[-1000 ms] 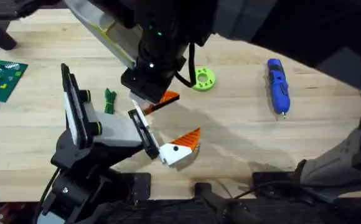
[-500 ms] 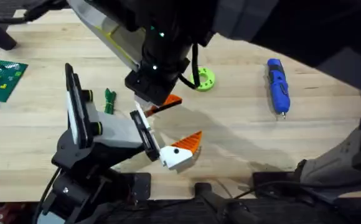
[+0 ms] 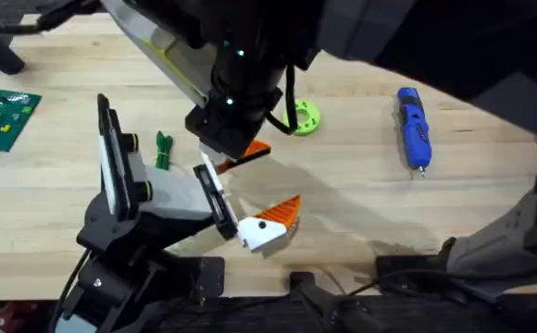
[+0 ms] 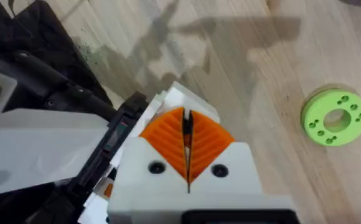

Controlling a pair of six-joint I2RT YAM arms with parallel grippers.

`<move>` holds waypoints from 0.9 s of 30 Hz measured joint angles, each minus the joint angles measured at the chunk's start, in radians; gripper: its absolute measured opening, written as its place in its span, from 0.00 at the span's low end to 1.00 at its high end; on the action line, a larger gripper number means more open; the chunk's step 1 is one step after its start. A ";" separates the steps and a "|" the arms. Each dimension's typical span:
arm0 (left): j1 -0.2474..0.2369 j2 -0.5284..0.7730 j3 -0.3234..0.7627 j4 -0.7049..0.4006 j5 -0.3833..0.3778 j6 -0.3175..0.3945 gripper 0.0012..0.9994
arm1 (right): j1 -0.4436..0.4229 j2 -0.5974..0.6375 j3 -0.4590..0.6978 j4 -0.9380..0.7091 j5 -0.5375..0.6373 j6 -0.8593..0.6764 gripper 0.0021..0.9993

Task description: Pick up the gripper from the table and insert it into the empty holder that is missing its gripper. Then pick up a screw, insert it into the mounting hole, and use the screwdriver to tighten it. Finally, clean up the table by picking up the vegetable and placing it into the bucket.

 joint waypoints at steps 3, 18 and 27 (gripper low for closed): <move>0.000 0.000 0.000 0.000 0.000 -0.001 0.98 | 0.005 0.000 0.000 -0.003 0.003 0.000 0.00; 0.000 0.000 0.000 0.000 0.000 -0.003 0.98 | 0.014 0.000 0.002 0.000 0.012 0.000 0.00; 0.000 -0.002 0.000 0.002 -0.008 0.027 0.98 | 0.014 0.002 0.032 -0.017 0.009 0.000 0.00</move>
